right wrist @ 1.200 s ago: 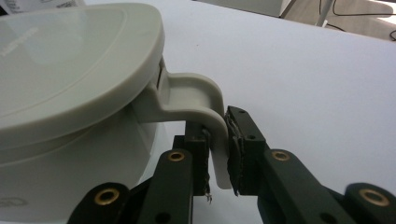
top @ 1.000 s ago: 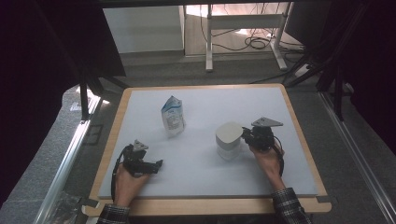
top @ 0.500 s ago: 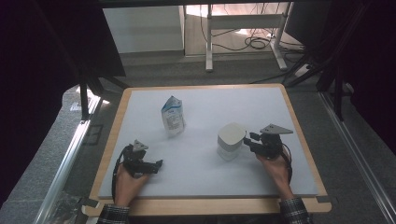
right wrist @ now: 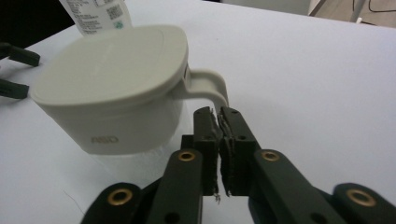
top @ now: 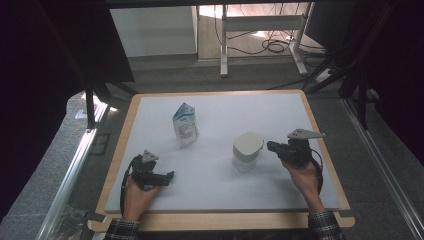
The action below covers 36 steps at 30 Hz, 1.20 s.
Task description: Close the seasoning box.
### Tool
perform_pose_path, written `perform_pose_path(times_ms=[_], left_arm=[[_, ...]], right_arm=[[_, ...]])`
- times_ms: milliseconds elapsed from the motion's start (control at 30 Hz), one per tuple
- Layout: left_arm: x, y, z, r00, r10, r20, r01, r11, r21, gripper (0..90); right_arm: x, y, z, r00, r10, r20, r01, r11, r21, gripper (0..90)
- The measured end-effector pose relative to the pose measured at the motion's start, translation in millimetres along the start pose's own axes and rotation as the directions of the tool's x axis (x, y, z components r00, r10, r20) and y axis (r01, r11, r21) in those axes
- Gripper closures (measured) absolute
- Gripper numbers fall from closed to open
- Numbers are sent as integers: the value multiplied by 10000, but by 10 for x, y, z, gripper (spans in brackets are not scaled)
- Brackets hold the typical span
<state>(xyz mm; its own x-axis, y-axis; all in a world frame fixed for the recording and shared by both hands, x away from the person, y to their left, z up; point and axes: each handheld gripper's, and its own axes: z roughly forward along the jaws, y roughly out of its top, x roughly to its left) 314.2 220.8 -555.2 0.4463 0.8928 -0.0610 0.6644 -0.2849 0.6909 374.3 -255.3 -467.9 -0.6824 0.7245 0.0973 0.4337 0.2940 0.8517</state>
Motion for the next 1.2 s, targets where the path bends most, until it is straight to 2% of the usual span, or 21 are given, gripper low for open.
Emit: perform_pose_path(times_ms=[300, 500, 833, 1000, 1200], left_arm=[[0, 0, 0, 10000, -2, 0, 2, 10000, -3, 0], [1, 0, 0, 10000, 13, -7, -13, 10000, -5, 0], [0, -1, 0, 10000, -12, 5, 12, 10000, -14, 0], [-1, -1, 0, 10000, -15, 6, 15, 10000, -18, 1], [-1, -1, 0, 10000, -16, 6, 16, 10000, -18, 0]], right_arm=[[11, 286, -26, 9989, -135, -450, 124, 9996, -259, 894], [53, 418, 43, 9972, -310, -687, 301, 9994, -141, 894], [132, 492, 195, 9952, -641, -738, 652, 9978, 126, 895], [117, 502, 194, 9955, -841, -435, 850, 9962, 194, 897], [93, 479, 173, 9958, -770, -501, 777, 9969, 131, 898]])
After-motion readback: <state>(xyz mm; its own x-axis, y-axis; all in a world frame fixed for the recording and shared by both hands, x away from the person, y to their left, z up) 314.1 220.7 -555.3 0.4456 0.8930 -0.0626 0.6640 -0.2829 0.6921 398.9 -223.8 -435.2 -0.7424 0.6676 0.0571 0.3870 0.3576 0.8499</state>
